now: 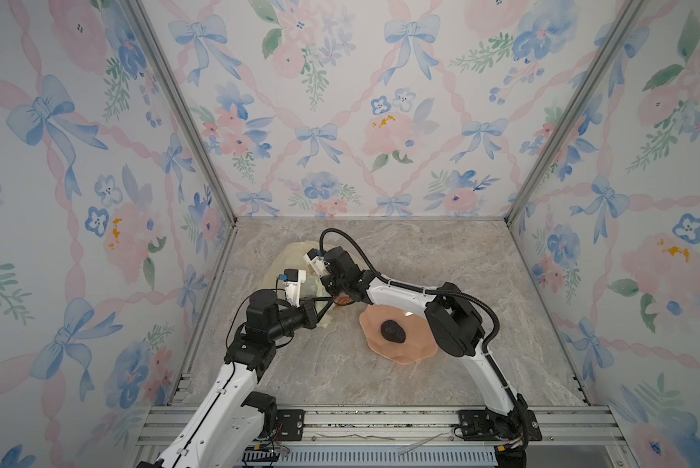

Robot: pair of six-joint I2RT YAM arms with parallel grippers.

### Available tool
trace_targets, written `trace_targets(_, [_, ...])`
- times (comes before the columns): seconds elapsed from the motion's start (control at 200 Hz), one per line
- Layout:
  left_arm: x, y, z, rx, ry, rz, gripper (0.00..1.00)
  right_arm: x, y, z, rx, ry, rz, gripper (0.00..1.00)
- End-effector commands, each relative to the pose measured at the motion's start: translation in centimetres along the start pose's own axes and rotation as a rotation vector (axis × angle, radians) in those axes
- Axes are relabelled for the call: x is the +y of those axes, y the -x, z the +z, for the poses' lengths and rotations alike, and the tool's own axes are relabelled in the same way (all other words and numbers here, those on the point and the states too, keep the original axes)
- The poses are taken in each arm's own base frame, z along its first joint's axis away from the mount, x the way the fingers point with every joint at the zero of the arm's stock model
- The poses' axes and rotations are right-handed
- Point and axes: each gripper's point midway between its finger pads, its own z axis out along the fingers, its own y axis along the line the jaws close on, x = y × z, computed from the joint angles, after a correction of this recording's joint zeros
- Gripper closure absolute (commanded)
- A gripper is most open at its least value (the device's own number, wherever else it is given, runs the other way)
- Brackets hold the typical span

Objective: Place the fruits into the plastic bag
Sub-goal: Place the fruit in the plastic bag, then open the plastic bag at the center of the table.

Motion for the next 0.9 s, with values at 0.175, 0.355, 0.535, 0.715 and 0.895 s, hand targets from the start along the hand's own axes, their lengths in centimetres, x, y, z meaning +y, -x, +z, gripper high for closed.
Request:
trace_targets(0.175, [0.5, 0.4, -0.5, -0.025, 0.019, -0.015, 1.00, -0.1, 0.4, -1.7, 0.003, -0.126, -0.103, 0.22])
trace_targets(0.355, [0.5, 0.6, -0.7, -0.032, 0.016, -0.019, 1.00, 0.8, 1.3, -4.0, -0.015, -0.183, -0.161, 0.17])
trace_targets(0.535, [0.5, 0.6, -1.2, -0.020, 0.028, 0.004, 1.00, 0.8, 1.9, -6.1, -0.030, -0.221, -0.175, 0.13])
trace_targets(0.715, [0.4, 0.2, -1.7, 0.006, 0.033, 0.038, 1.00, -0.7, 2.6, -8.6, -0.043, -0.290, -0.173, 0.11])
trace_targets(0.895, [0.3, -0.1, -1.9, 0.025, 0.034, 0.070, 1.00, -2.7, 4.2, -12.0, -0.089, -0.381, -0.167, 0.10])
